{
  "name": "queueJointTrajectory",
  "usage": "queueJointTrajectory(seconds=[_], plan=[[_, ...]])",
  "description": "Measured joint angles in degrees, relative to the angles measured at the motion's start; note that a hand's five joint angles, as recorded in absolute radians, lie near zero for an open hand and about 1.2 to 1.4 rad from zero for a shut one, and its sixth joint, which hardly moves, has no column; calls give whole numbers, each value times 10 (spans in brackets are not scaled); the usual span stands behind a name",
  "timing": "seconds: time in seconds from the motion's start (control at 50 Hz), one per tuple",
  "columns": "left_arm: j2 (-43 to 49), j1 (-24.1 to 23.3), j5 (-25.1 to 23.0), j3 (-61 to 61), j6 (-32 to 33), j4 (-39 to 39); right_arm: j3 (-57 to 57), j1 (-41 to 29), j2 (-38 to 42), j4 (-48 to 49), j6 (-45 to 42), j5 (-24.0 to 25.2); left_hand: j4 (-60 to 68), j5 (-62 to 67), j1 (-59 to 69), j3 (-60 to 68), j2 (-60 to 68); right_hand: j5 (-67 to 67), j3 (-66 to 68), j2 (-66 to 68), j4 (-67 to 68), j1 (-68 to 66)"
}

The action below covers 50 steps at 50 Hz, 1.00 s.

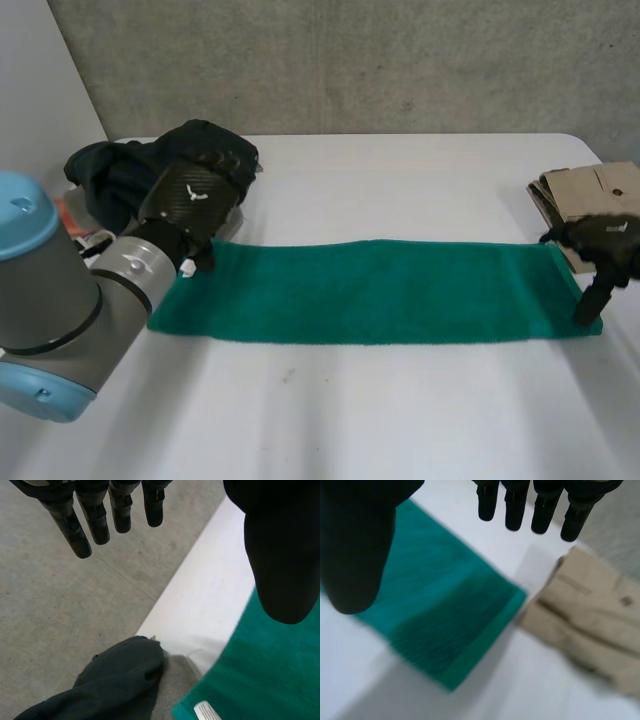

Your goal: Fold the laundry.

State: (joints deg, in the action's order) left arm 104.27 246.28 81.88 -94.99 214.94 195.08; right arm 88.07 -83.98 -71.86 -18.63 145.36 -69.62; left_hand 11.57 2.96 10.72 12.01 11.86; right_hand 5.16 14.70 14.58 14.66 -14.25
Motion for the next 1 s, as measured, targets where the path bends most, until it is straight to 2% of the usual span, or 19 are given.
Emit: queueJointTrajectory(seconds=[0.14,0.26,0.38,0.4,0.42,0.46,0.5,0.68,0.84,0.92,1.0], plan=[[-12,11,-1,6,-51,-9,80,25,13,71,-39,24,0,0,0,0,0,58,58,52,58,-60],[0,16,-3,3,-64,-9,144,43,34,200,-57,27,0,0,0,0,0,147,149,150,151,-155],[13,15,-2,1,-64,-9,164,52,49,256,-55,27,0,0,0,0,0,181,187,182,182,-183],[15,15,-2,1,-64,-9,165,53,52,262,-55,27,0,0,0,0,0,225,235,233,234,-234],[16,14,-2,0,-63,-9,166,55,55,268,-54,27,0,0,0,0,0,332,349,350,335,-347],[17,14,-1,0,-63,-9,167,57,59,275,-54,27,0,0,0,0,0,476,482,489,482,-475],[17,13,0,0,-62,-9,171,62,61,288,-52,26,0,0,0,0,0,516,526,527,529,-495],[9,15,0,-5,-63,-8,185,124,15,361,-46,8,0,0,0,0,0,518,533,527,538,-495],[-4,20,0,-15,-63,-8,128,194,26,304,-114,-9,0,0,0,0,0,518,533,527,540,-495],[-11,23,-1,-21,-63,-8,97,171,36,271,-156,-19,0,0,0,0,0,520,533,527,540,-495],[-26,28,-1,-30,-63,-8,71,81,23,274,-177,-26,0,0,0,0,0,525,534,527,540,-495]])
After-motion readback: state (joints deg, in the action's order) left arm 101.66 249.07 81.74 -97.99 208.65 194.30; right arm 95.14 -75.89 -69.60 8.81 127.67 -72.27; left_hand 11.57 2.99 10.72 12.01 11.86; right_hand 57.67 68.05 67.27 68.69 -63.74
